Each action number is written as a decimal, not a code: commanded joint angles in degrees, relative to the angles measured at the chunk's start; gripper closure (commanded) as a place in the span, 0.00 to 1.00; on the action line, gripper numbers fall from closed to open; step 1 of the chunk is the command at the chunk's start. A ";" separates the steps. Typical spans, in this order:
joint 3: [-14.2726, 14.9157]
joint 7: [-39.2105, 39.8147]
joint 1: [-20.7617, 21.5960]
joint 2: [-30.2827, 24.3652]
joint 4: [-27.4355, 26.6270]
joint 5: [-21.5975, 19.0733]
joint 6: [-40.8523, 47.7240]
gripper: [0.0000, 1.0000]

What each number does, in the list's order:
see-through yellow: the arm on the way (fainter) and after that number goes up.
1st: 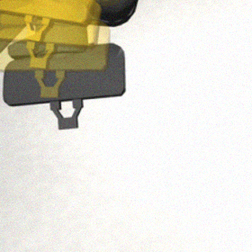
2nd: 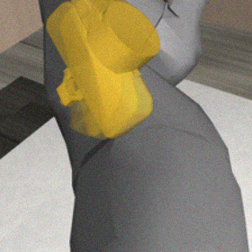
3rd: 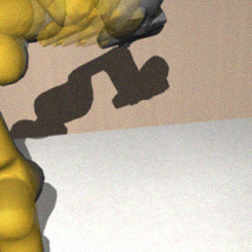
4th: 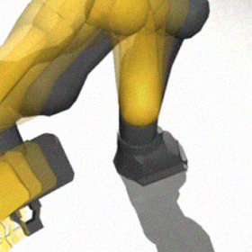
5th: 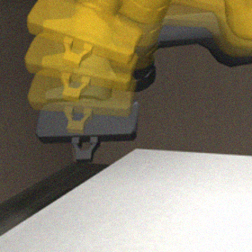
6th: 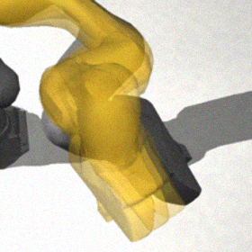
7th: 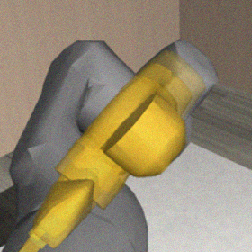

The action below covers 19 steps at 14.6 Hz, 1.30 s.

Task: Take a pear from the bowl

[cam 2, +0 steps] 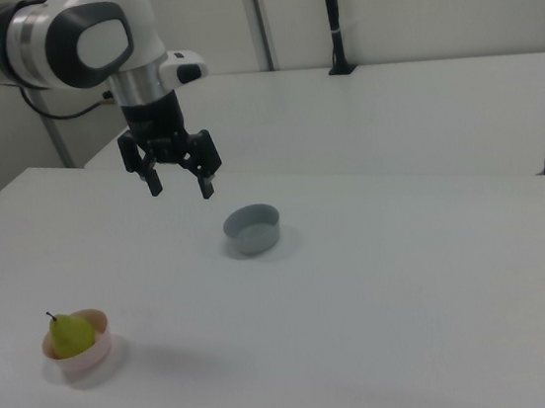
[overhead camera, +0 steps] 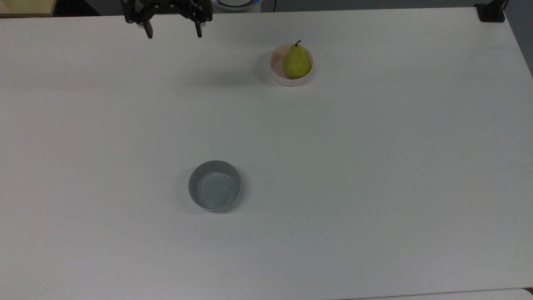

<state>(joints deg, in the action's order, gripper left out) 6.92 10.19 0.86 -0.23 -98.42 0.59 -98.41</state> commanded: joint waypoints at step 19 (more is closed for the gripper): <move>-0.86 -6.59 21.89 -14.81 -22.17 -0.07 -1.25 0.00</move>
<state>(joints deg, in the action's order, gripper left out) 5.51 5.41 20.12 -16.86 -120.40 0.53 -99.52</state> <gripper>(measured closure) 0.000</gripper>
